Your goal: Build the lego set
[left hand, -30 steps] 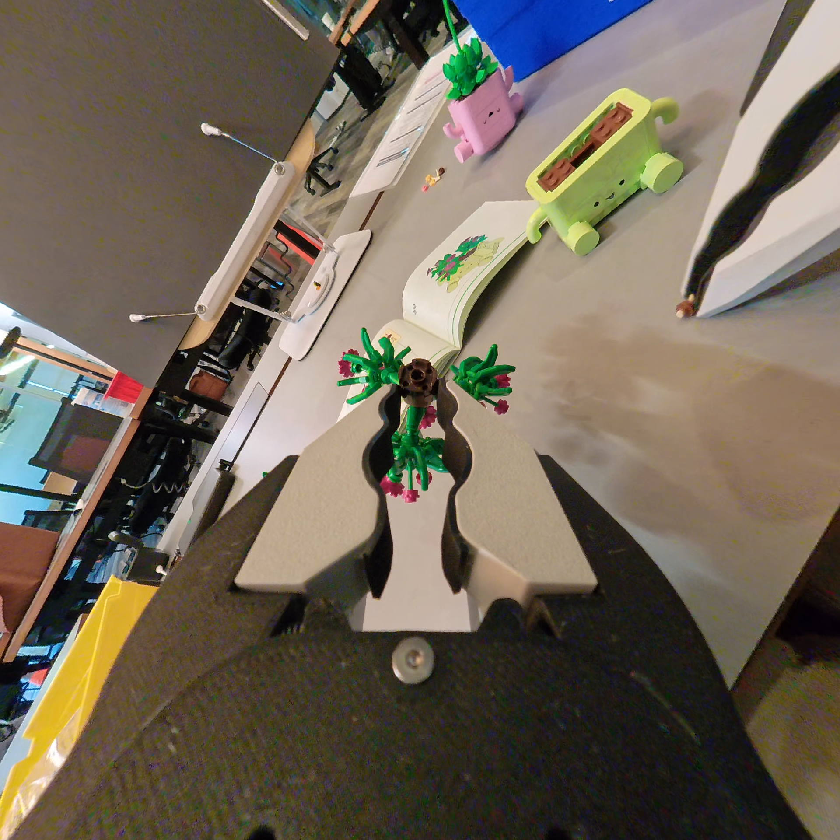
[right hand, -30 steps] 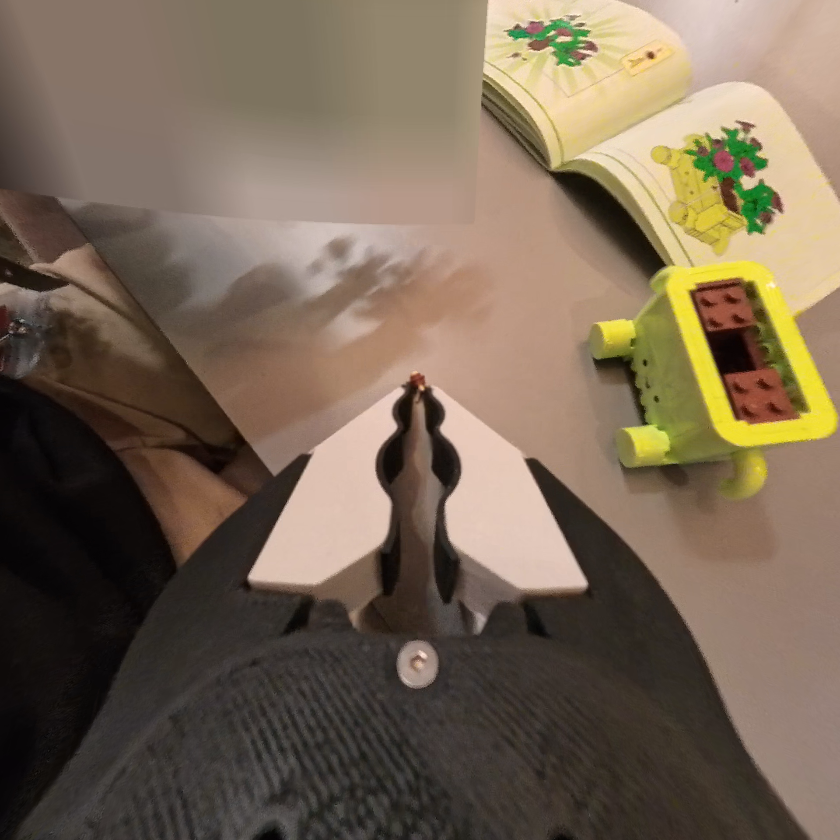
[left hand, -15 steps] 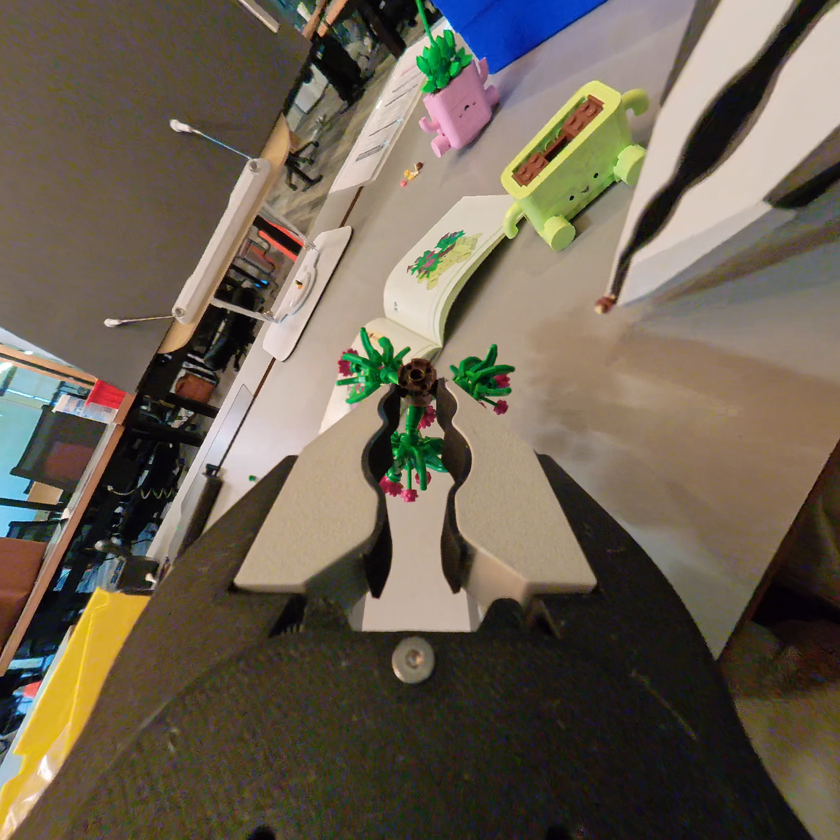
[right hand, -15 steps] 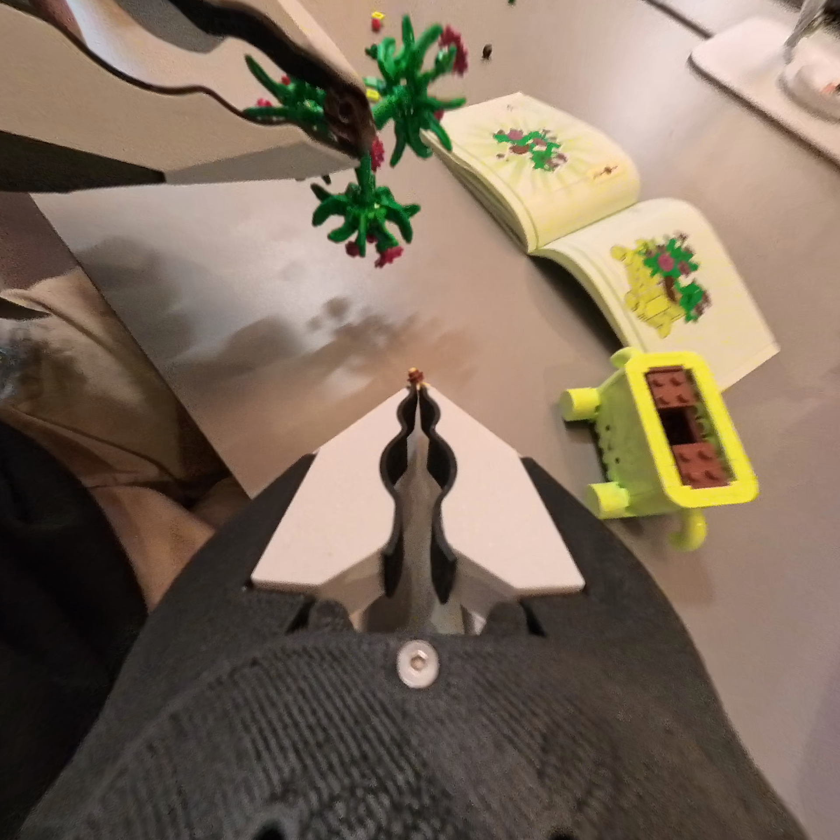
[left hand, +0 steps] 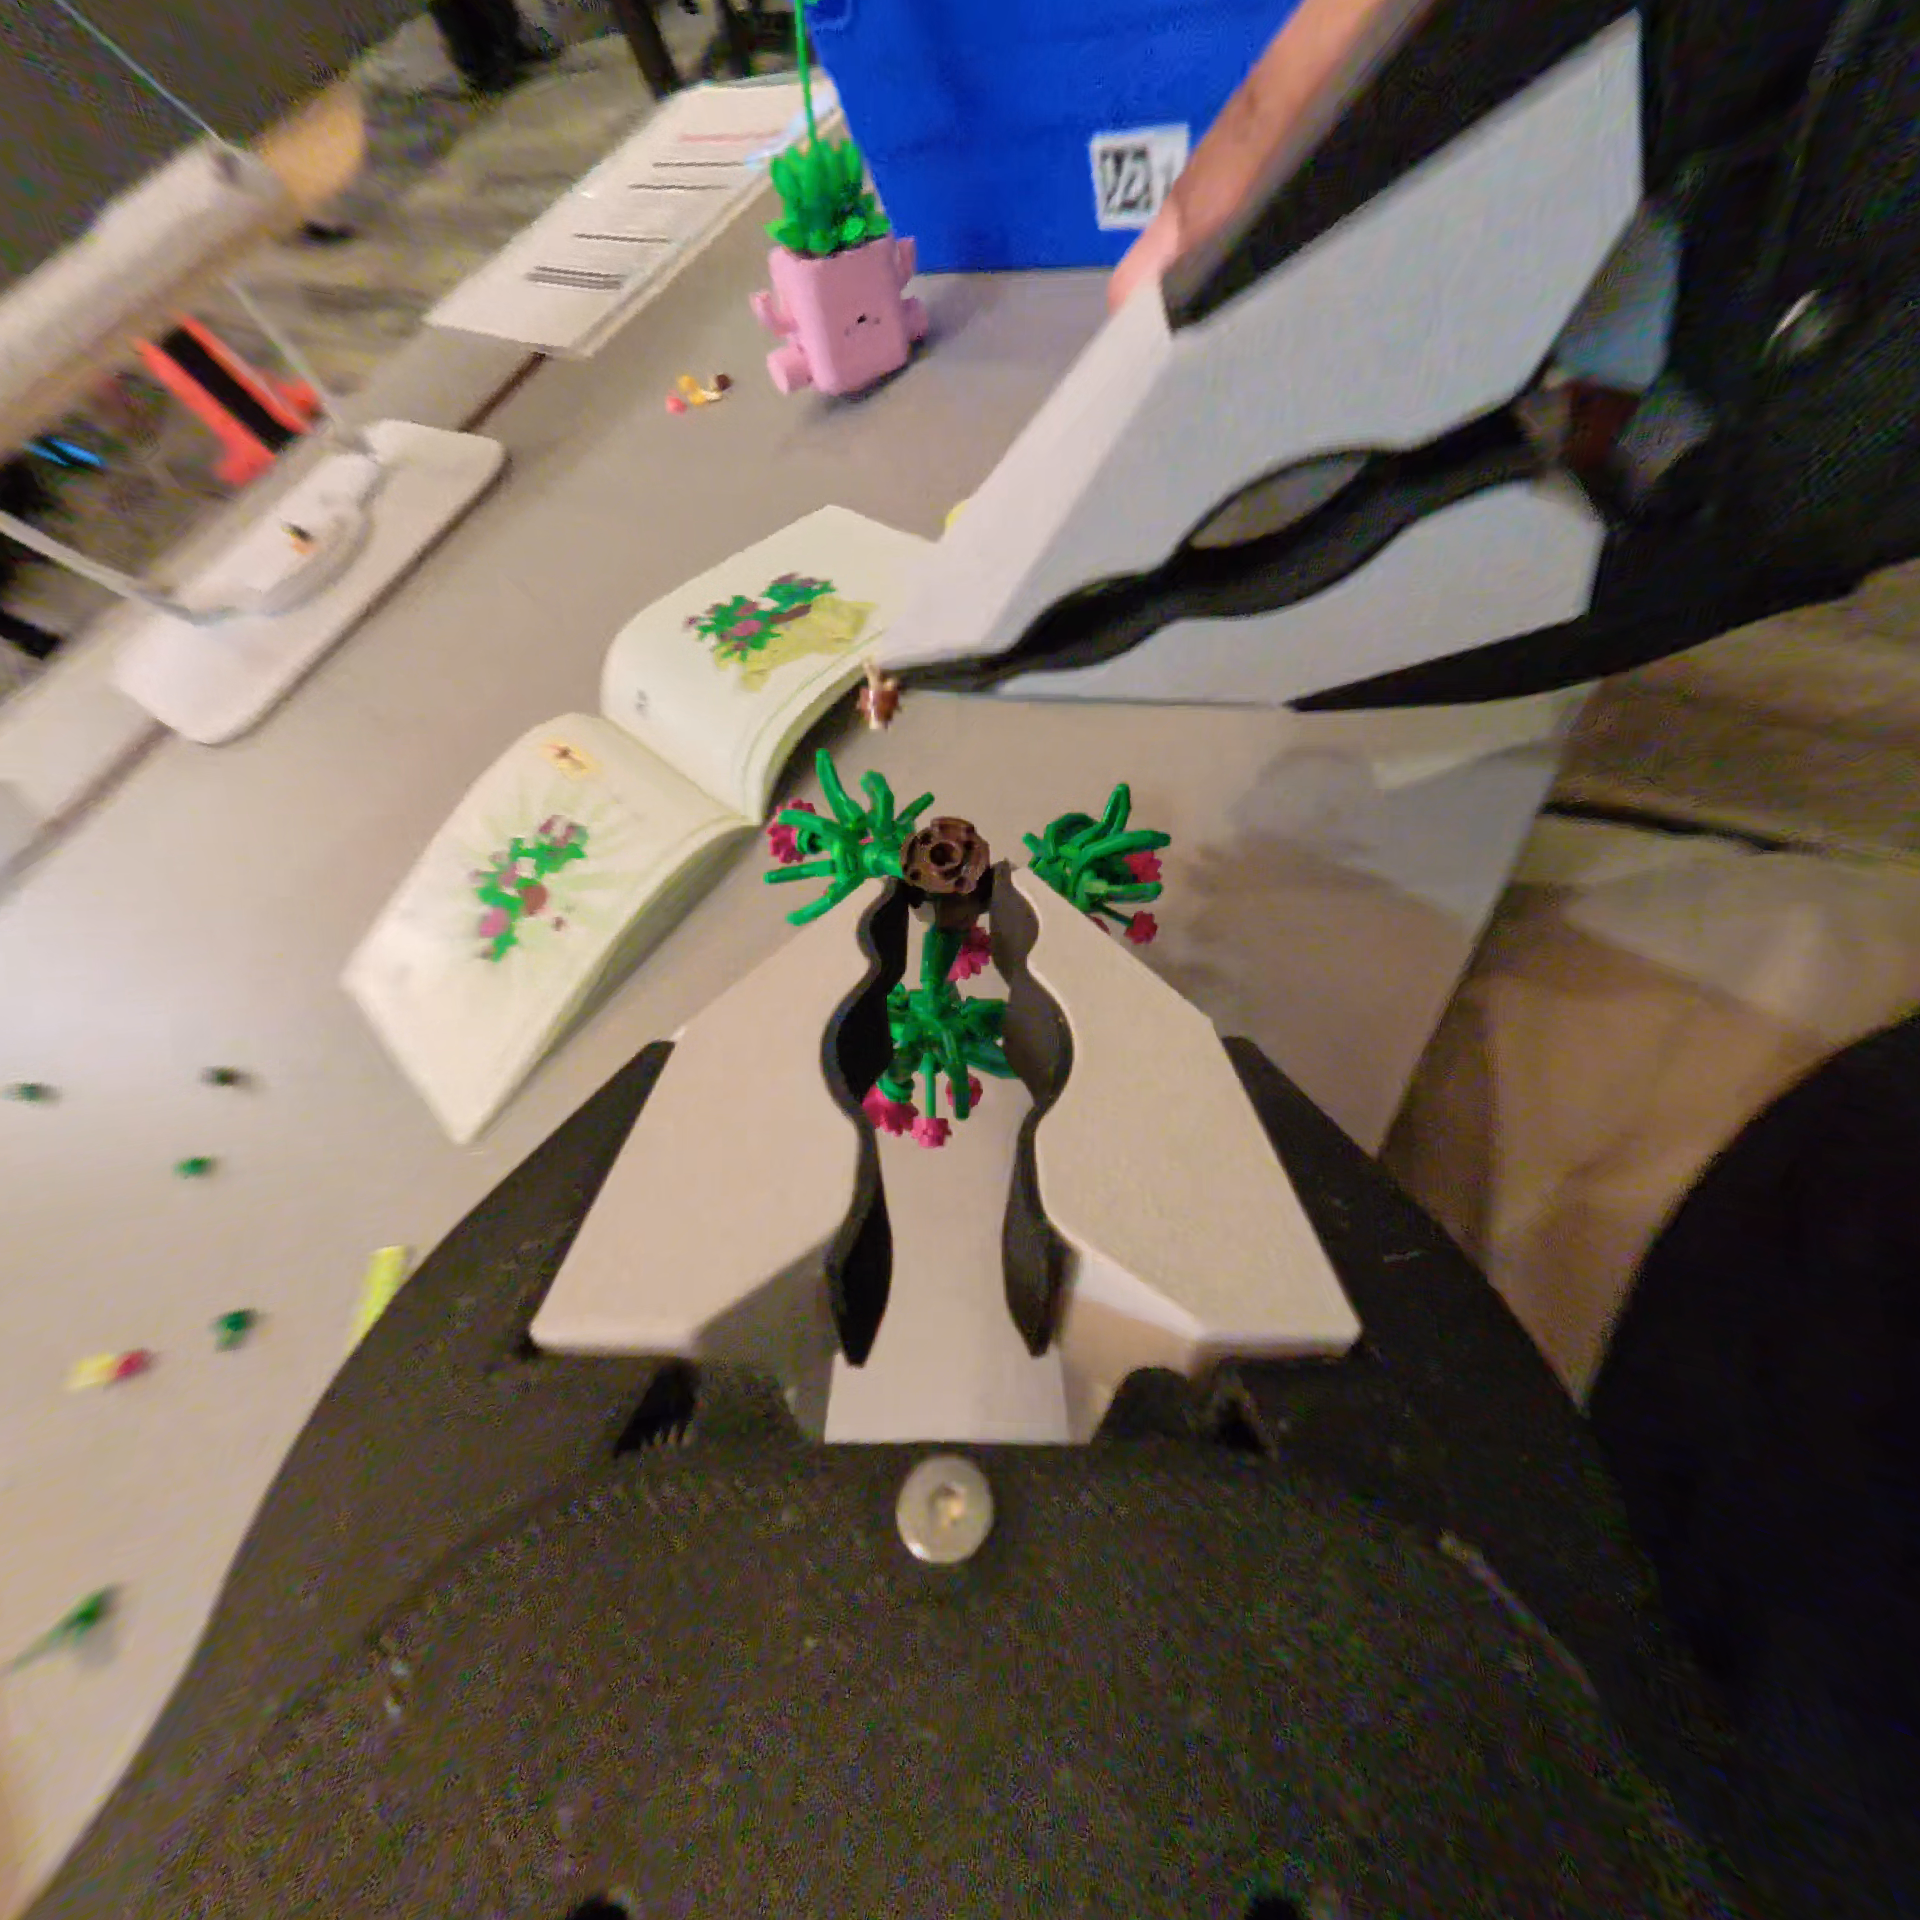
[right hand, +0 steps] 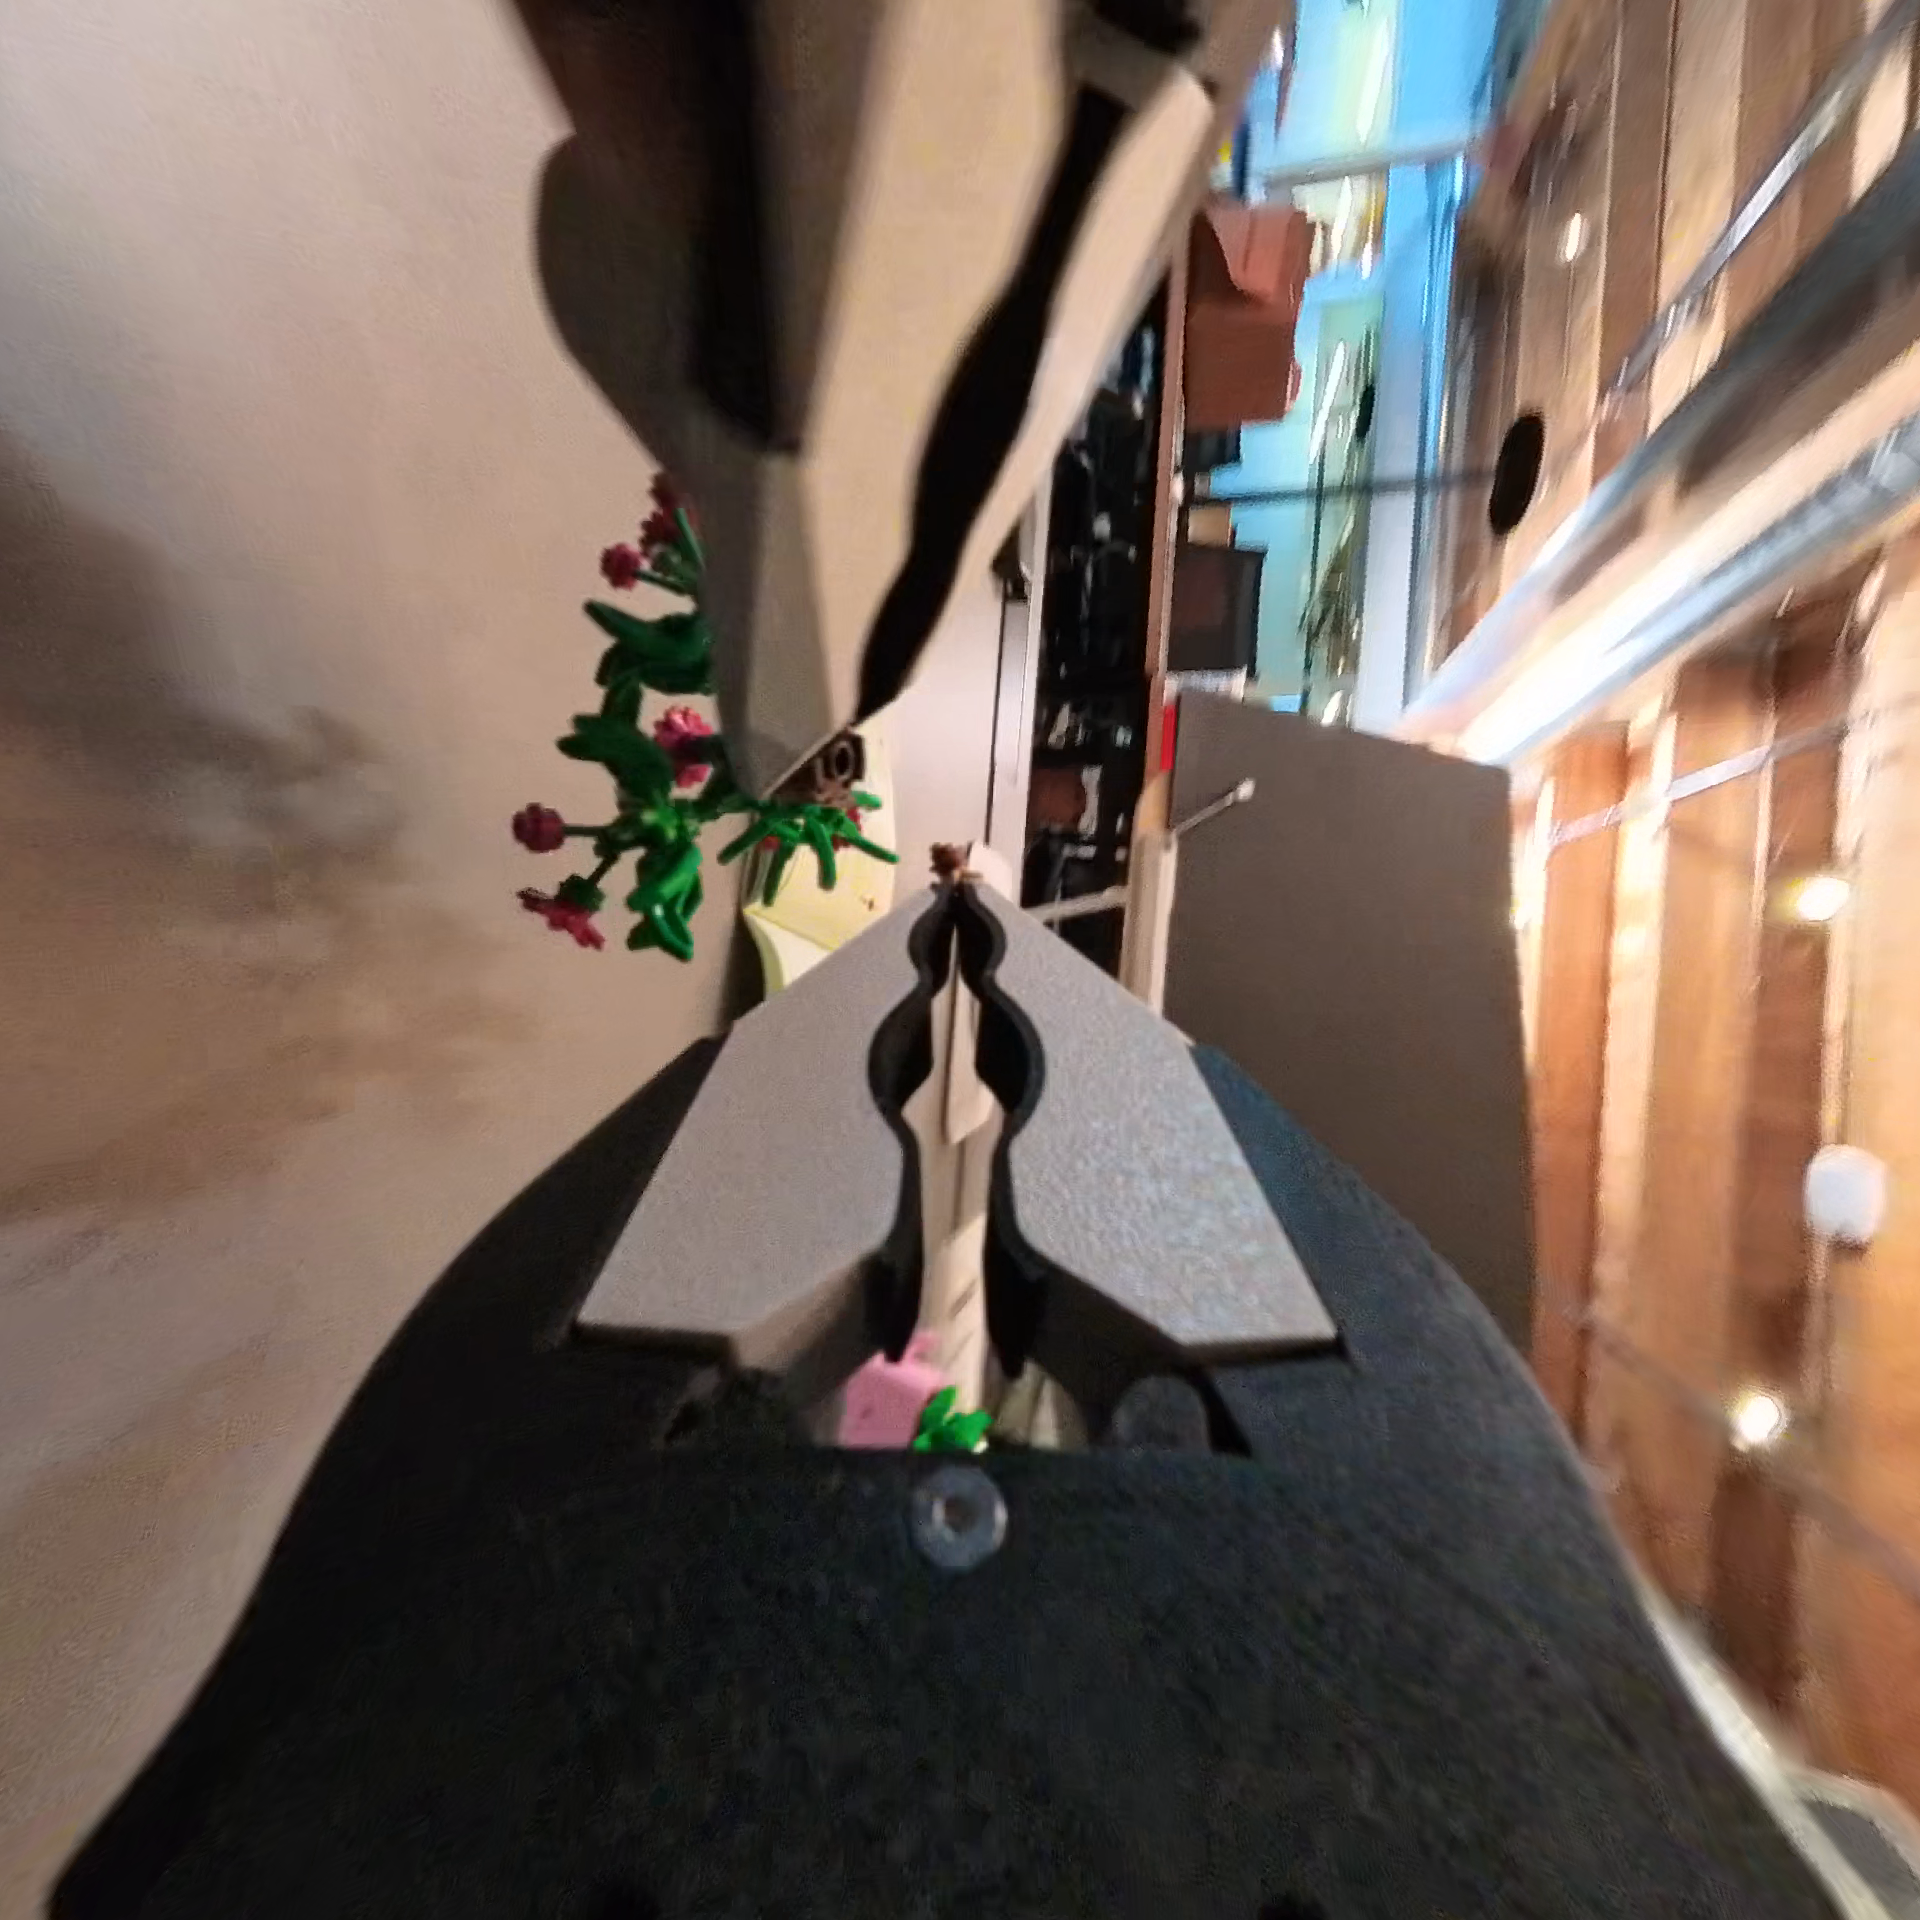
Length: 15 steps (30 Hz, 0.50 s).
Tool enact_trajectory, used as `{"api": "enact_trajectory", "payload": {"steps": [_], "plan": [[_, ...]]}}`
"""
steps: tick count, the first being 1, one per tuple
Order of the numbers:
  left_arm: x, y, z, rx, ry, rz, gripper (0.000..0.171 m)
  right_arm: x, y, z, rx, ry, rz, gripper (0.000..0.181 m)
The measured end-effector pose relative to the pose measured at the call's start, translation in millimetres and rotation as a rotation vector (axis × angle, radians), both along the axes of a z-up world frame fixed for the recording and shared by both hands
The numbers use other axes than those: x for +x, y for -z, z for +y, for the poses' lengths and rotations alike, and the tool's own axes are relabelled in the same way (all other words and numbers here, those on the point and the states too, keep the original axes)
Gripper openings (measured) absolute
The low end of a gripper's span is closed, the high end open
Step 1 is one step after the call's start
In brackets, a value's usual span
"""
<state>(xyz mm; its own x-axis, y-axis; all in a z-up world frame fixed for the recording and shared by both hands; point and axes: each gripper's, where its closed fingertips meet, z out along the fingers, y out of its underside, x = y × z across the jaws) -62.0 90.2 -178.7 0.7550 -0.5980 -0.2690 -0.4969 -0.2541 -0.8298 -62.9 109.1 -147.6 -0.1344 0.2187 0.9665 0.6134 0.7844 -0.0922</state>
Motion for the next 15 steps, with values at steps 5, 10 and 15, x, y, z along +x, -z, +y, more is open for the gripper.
{"api": "enact_trajectory", "payload": {"steps": [5, 10, 15], "plan": [[5.3, 2.1, -12.7, -0.305, 0.139, -0.391, 0.013, -9.1, -4.0, -10.0, 0.138, -0.201, -0.144, 0.0], [-0.5, 6.7, -16.0, -0.39, 0.203, -0.496, 0.013, -12.5, 1.8, -24.8, 0.282, -0.37, -0.319, 0.0], [9.5, -2.2, -27.4, -0.456, 0.319, -0.624, 0.013, -12.1, 8.4, -25.3, 0.395, -0.469, -0.445, 0.0]]}}
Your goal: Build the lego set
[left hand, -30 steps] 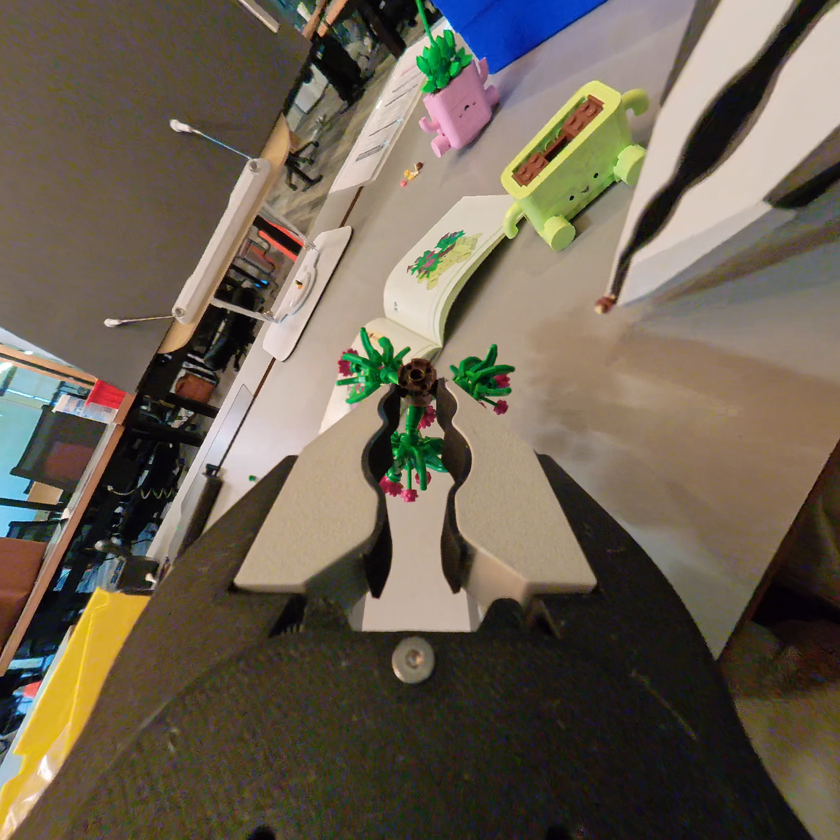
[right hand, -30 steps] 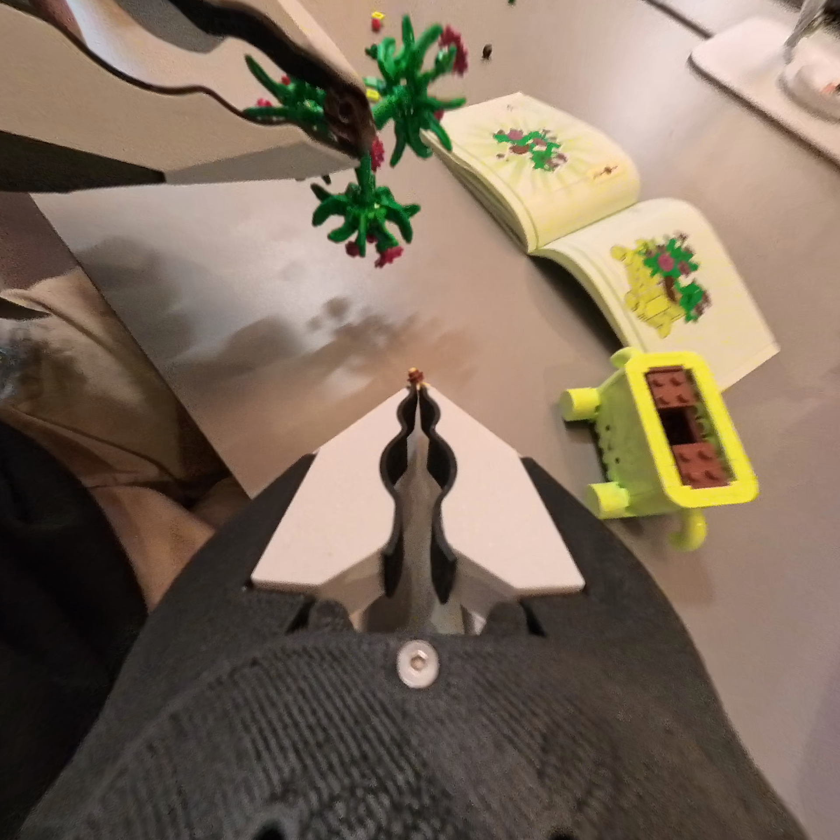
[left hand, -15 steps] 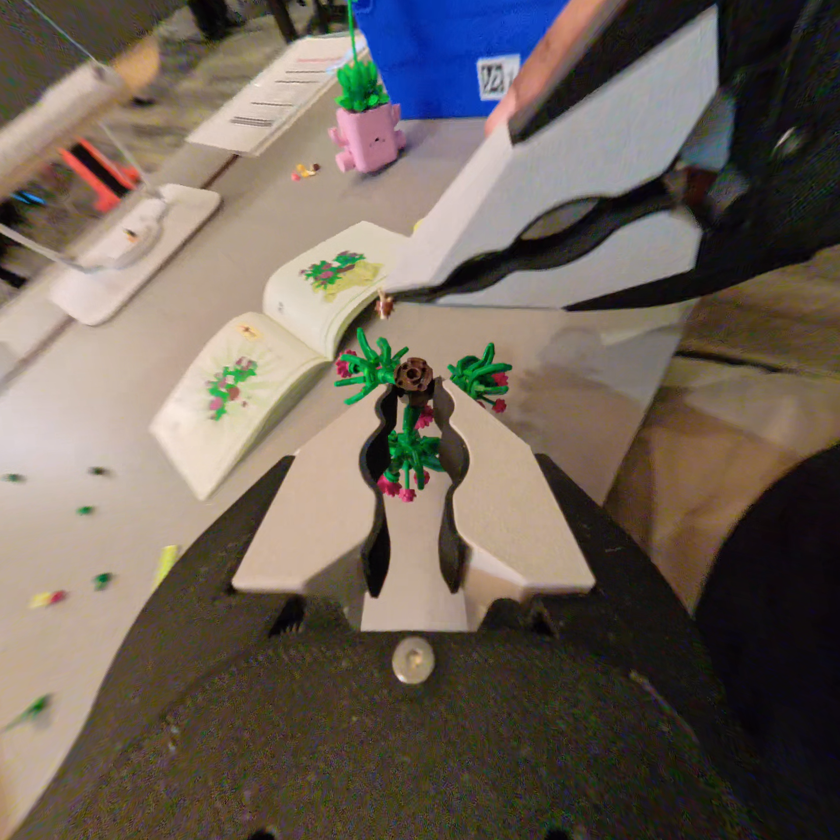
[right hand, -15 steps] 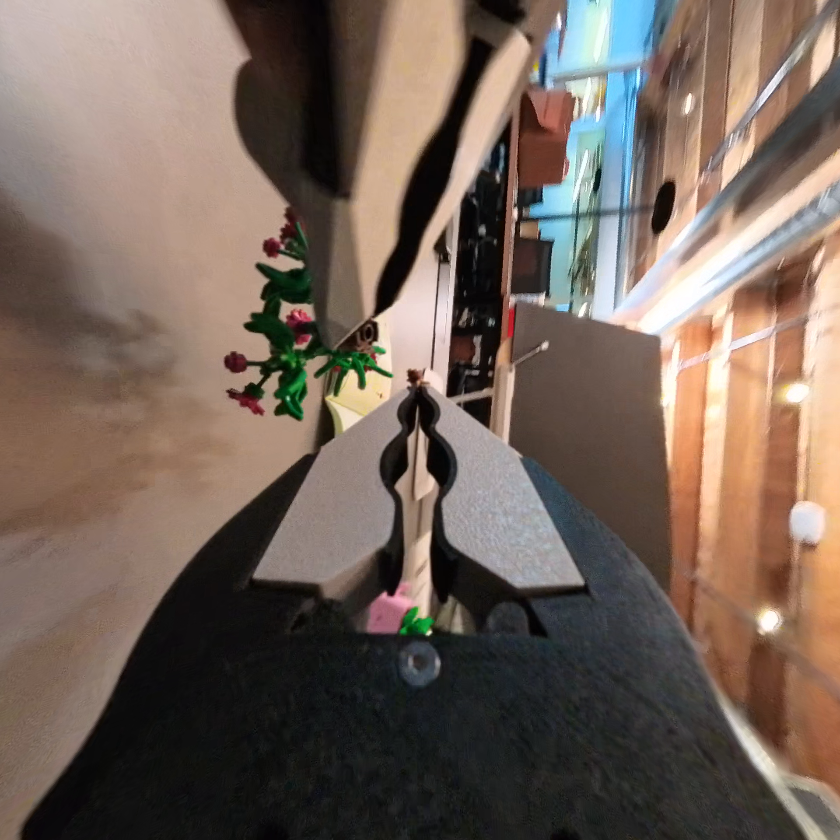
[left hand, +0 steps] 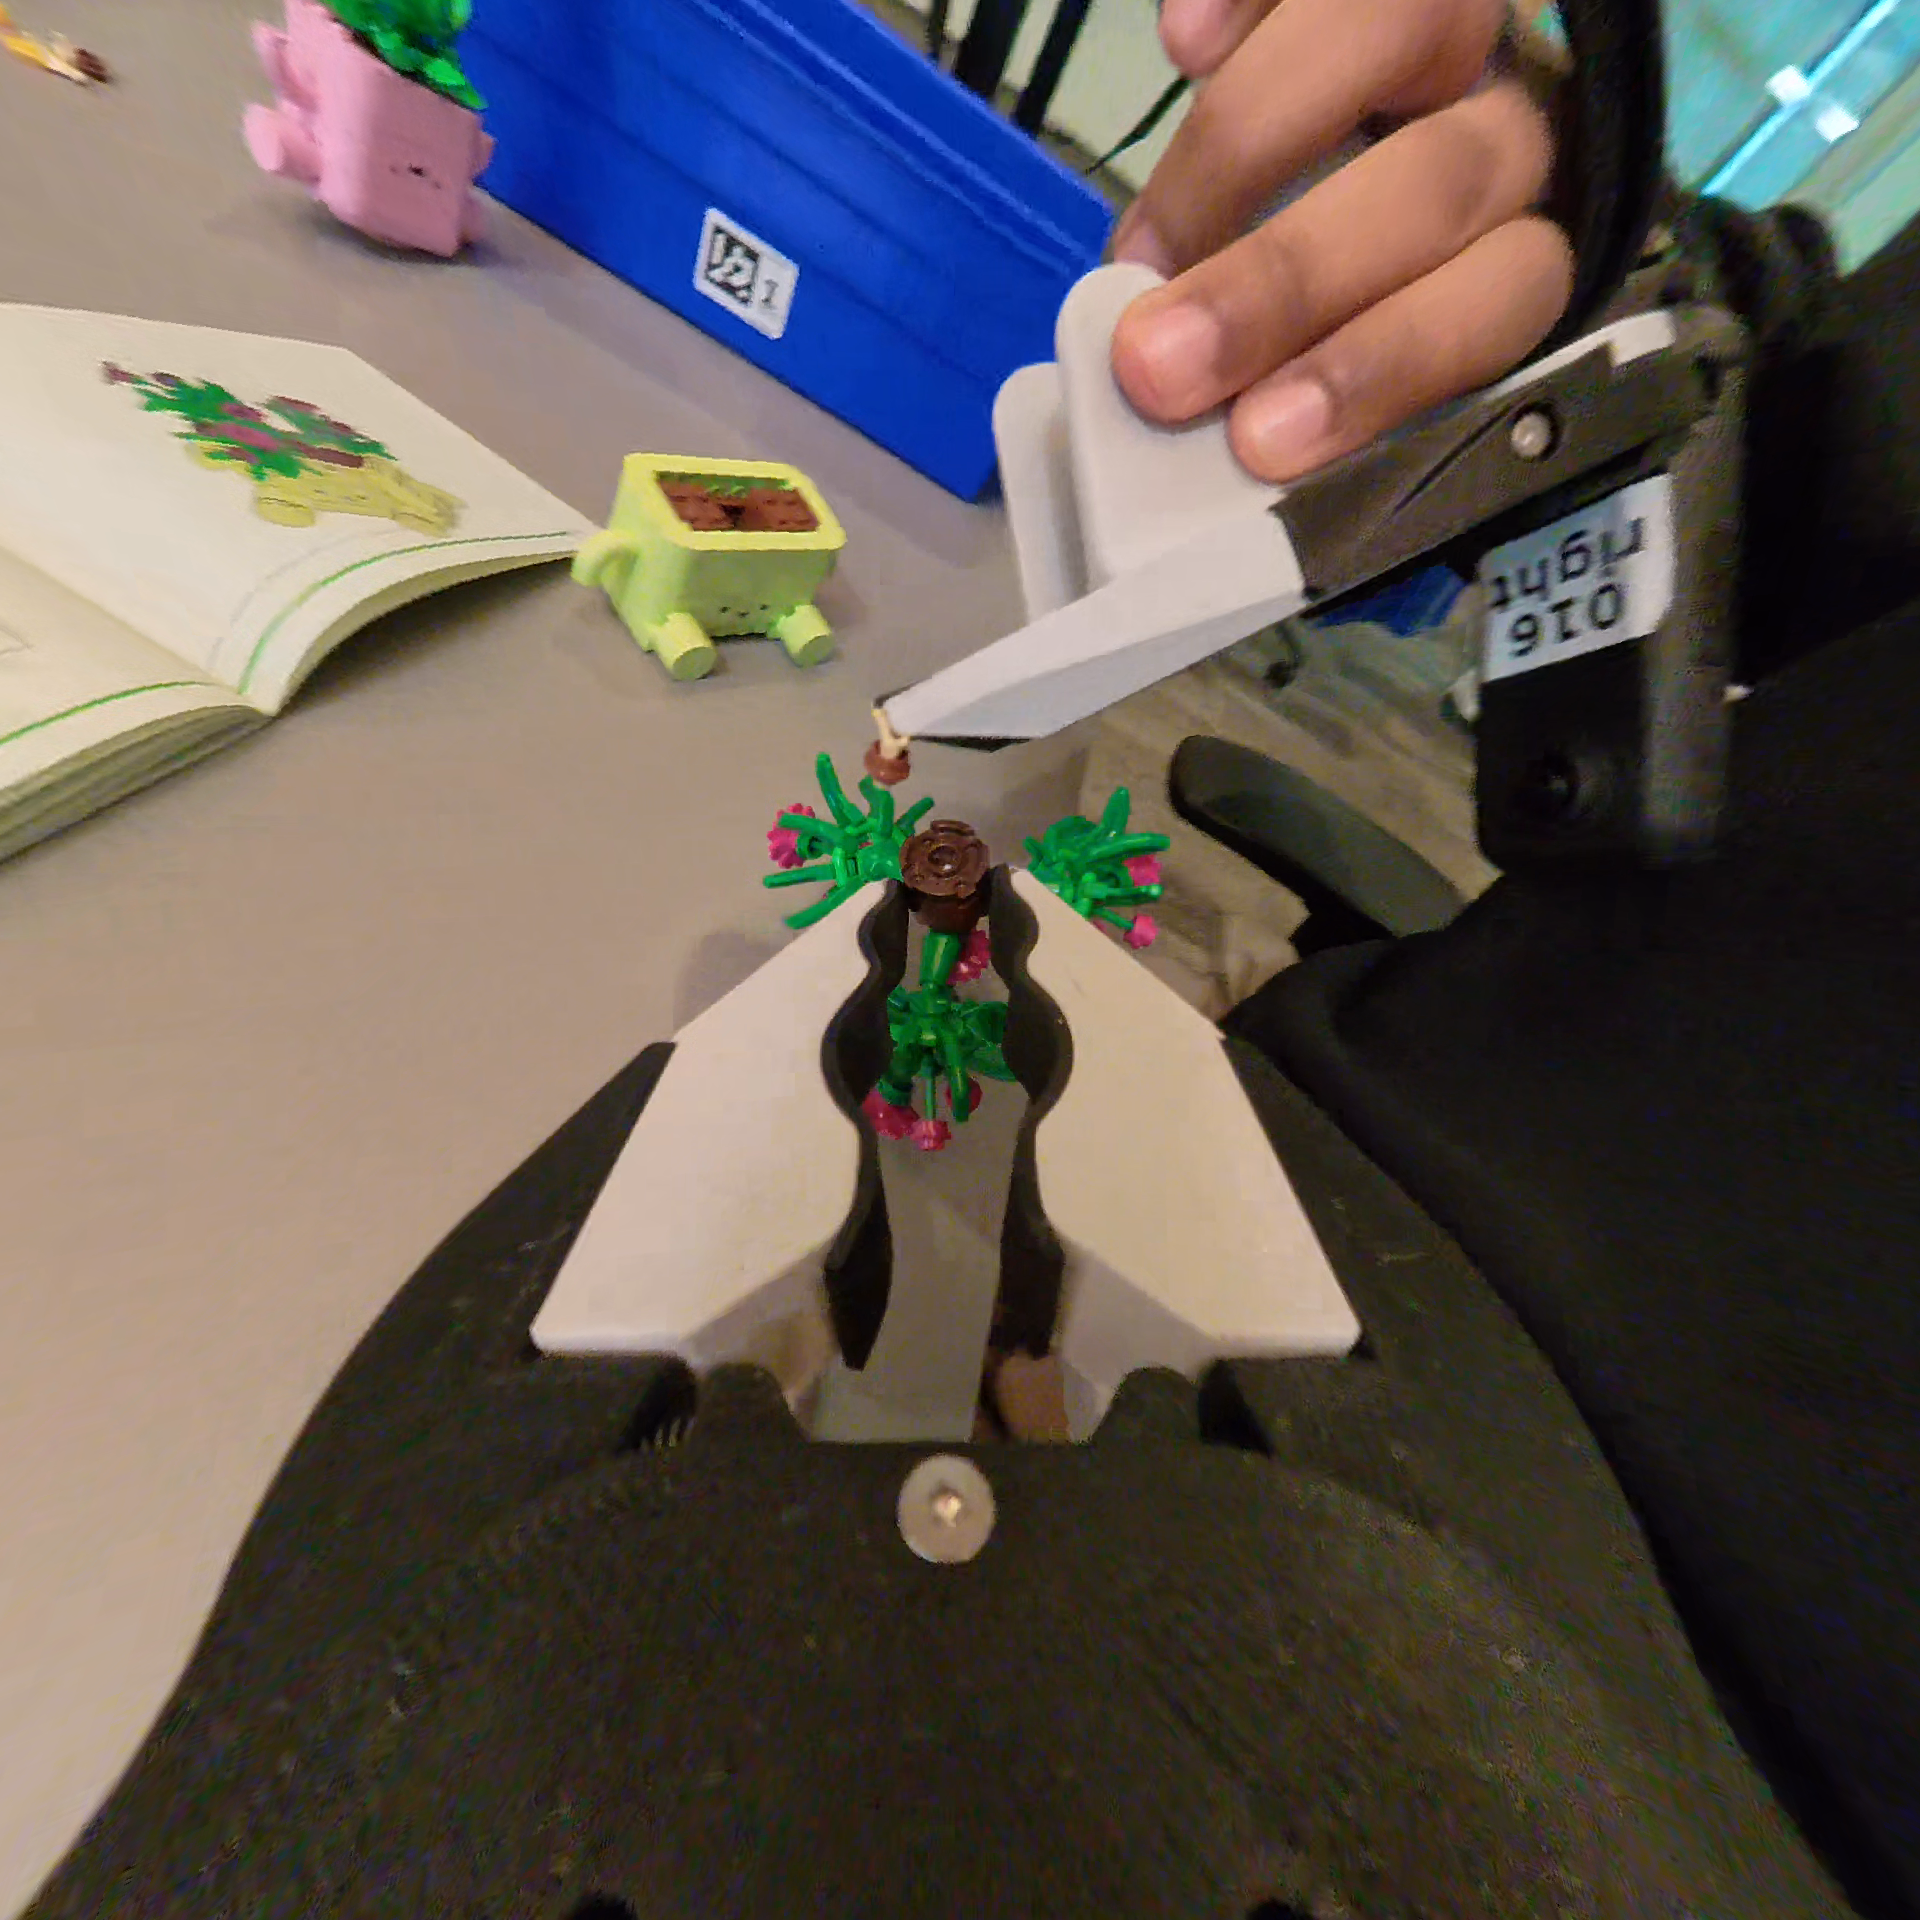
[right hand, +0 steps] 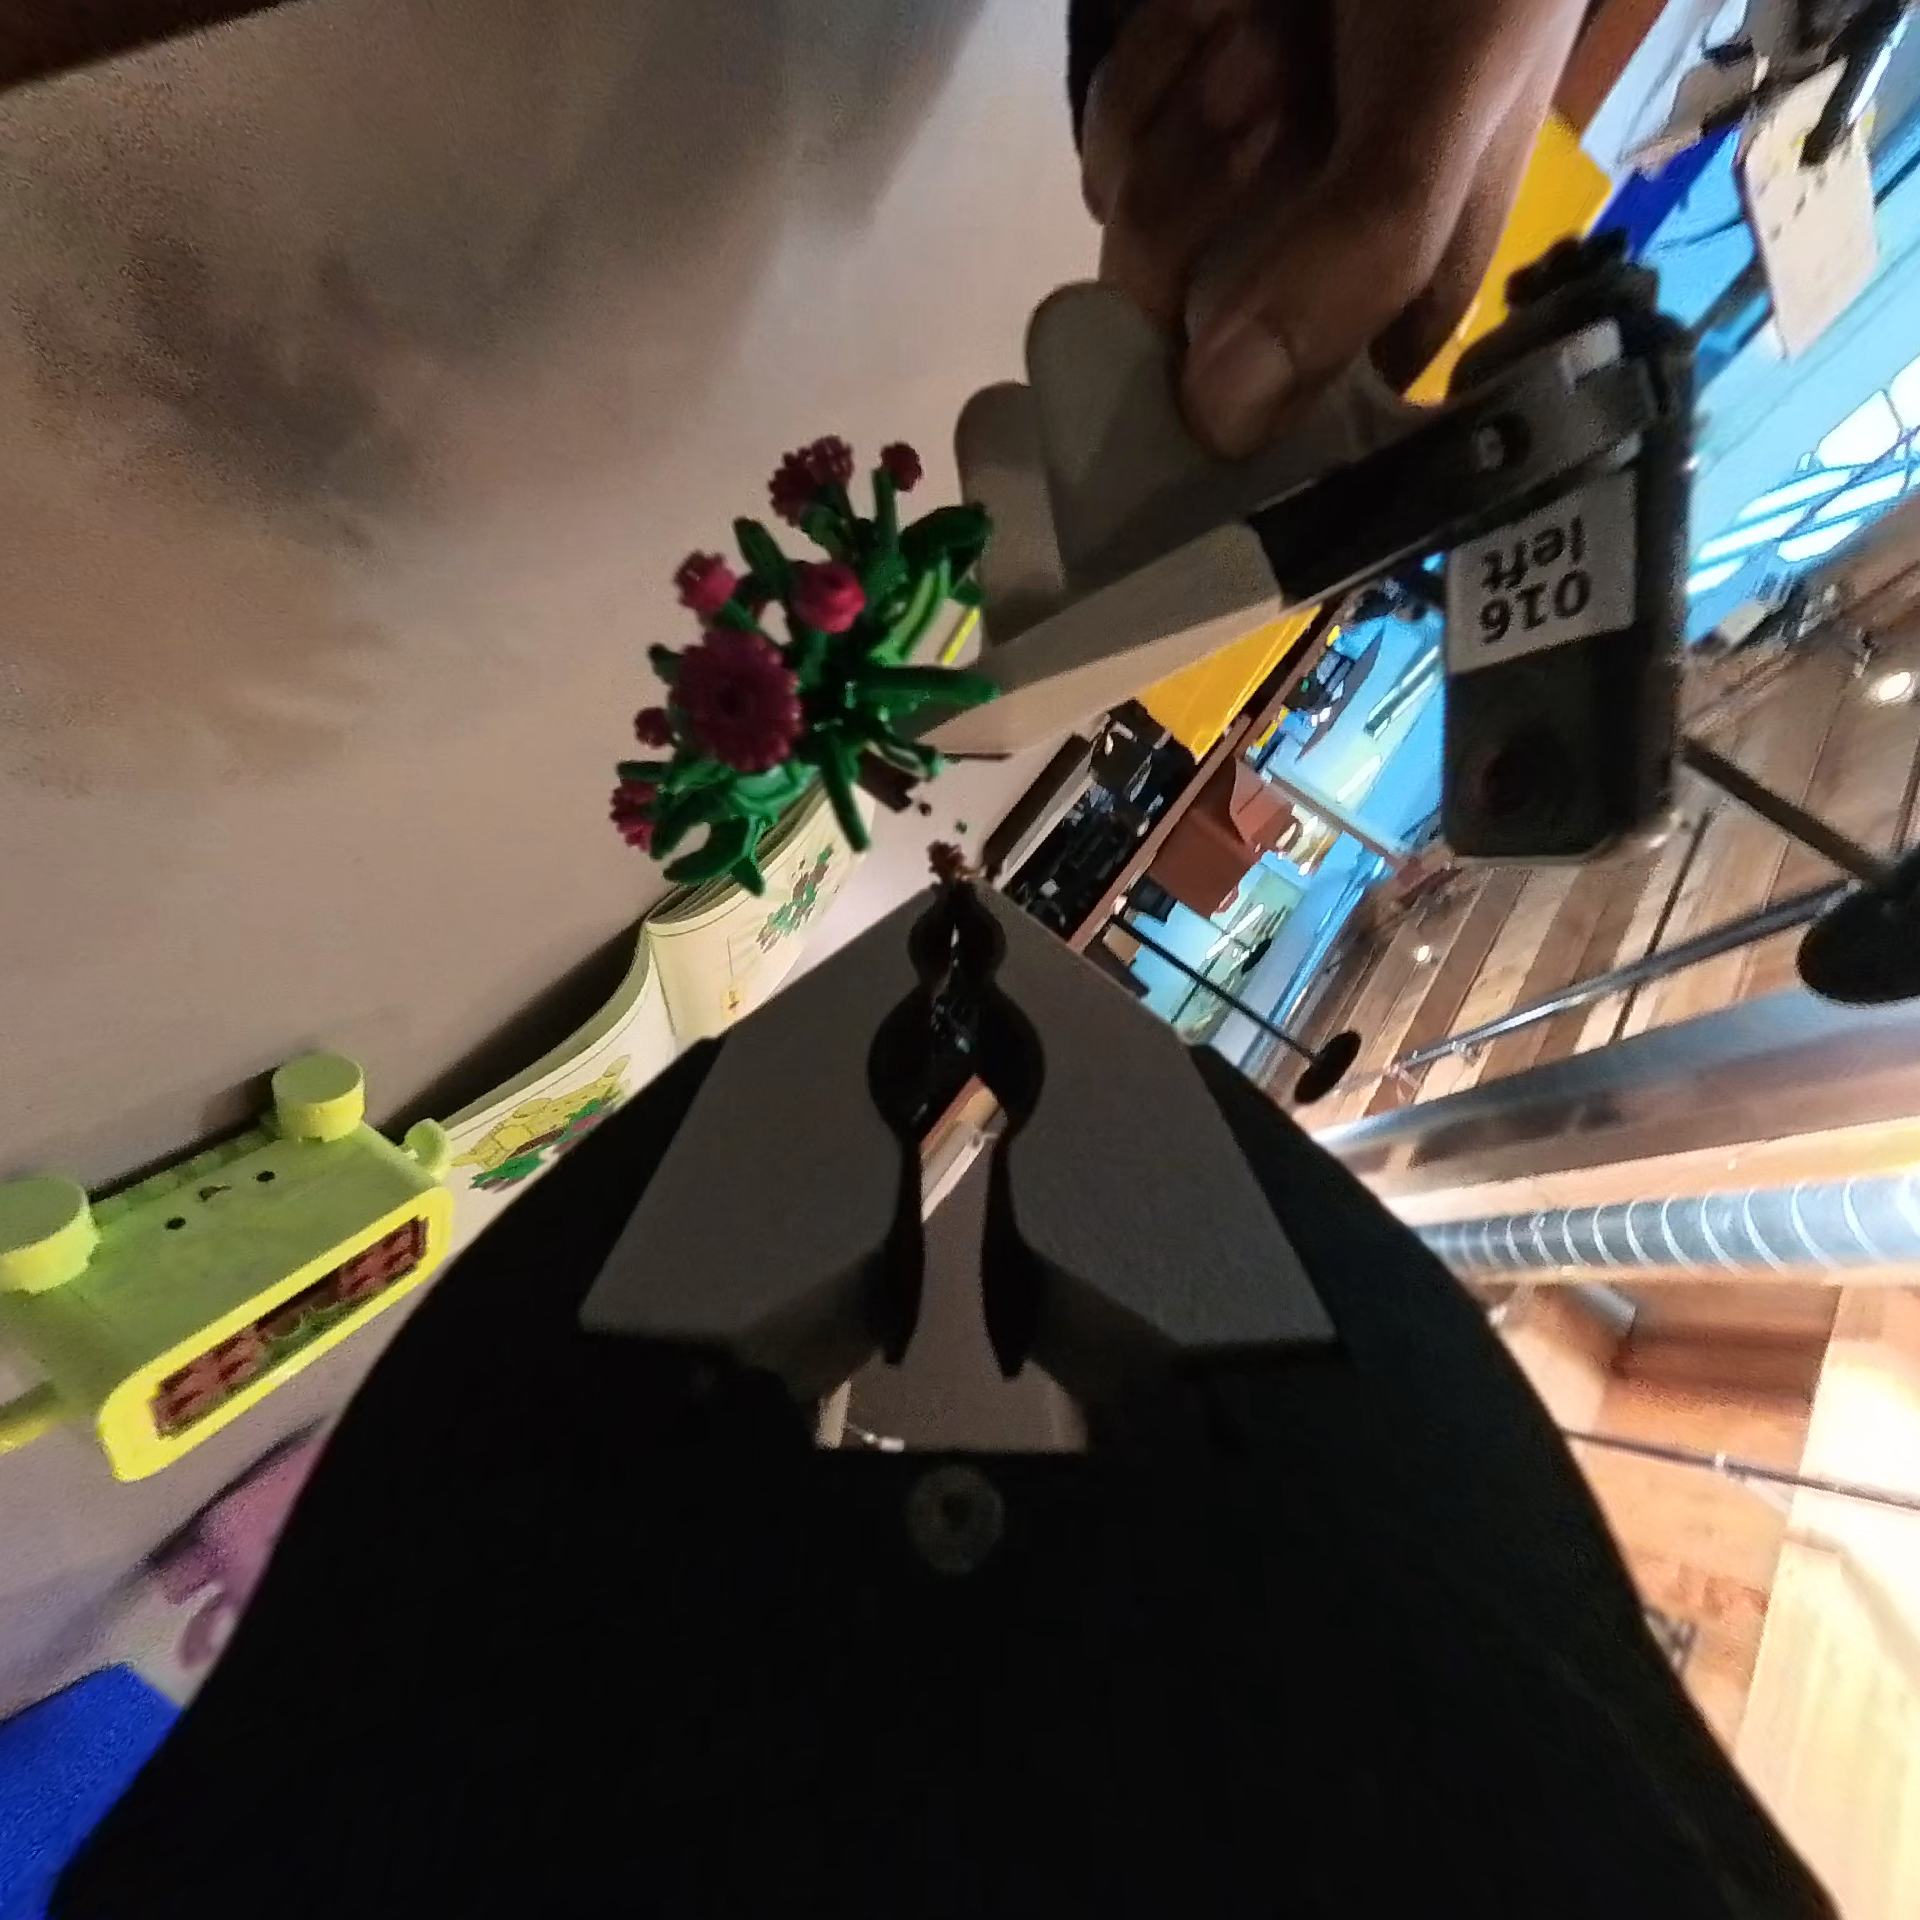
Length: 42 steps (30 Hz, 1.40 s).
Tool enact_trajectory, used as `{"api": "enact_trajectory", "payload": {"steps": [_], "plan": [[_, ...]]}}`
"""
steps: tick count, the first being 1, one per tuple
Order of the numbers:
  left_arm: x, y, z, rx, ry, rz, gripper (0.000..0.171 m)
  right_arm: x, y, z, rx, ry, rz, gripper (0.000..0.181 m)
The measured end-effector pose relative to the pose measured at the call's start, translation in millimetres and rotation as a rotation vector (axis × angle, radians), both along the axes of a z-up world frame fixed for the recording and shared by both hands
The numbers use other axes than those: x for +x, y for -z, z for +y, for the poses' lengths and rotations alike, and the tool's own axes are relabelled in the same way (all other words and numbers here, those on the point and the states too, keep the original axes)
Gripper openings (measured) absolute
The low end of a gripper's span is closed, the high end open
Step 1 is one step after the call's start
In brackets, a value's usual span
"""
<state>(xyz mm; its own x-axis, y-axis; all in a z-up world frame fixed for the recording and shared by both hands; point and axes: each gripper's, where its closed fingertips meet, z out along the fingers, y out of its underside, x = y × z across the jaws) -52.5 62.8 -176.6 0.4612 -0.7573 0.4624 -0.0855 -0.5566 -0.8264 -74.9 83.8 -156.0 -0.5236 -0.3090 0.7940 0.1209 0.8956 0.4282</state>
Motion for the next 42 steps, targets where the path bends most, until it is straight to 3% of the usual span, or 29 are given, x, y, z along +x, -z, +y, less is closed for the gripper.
{"api": "enact_trajectory", "payload": {"steps": [5, 17, 24, 42], "plan": [[3.7, -9.7, -9.2, -0.037, 0.085, -0.128, 0.013, 2.3, 1.3, -19.6, -0.038, -0.114, -0.09, 0.0], [7.5, -45.8, -51.1, -0.176, 0.43, -0.505, 0.011, 11.2, -21.4, -50.8, -0.515, -0.108, -0.172, 0.0], [11.3, -39.6, -54.6, -0.181, 0.45, -0.469, 0.011, 12.7, -31.7, -62.4, -0.697, -0.114, -0.202, 0.0], [13.8, -33.1, -63.7, -0.209, 0.501, -0.424, 0.012, 20.3, -14.7, -70.6, -0.659, -0.128, -0.391, 0.0]]}}
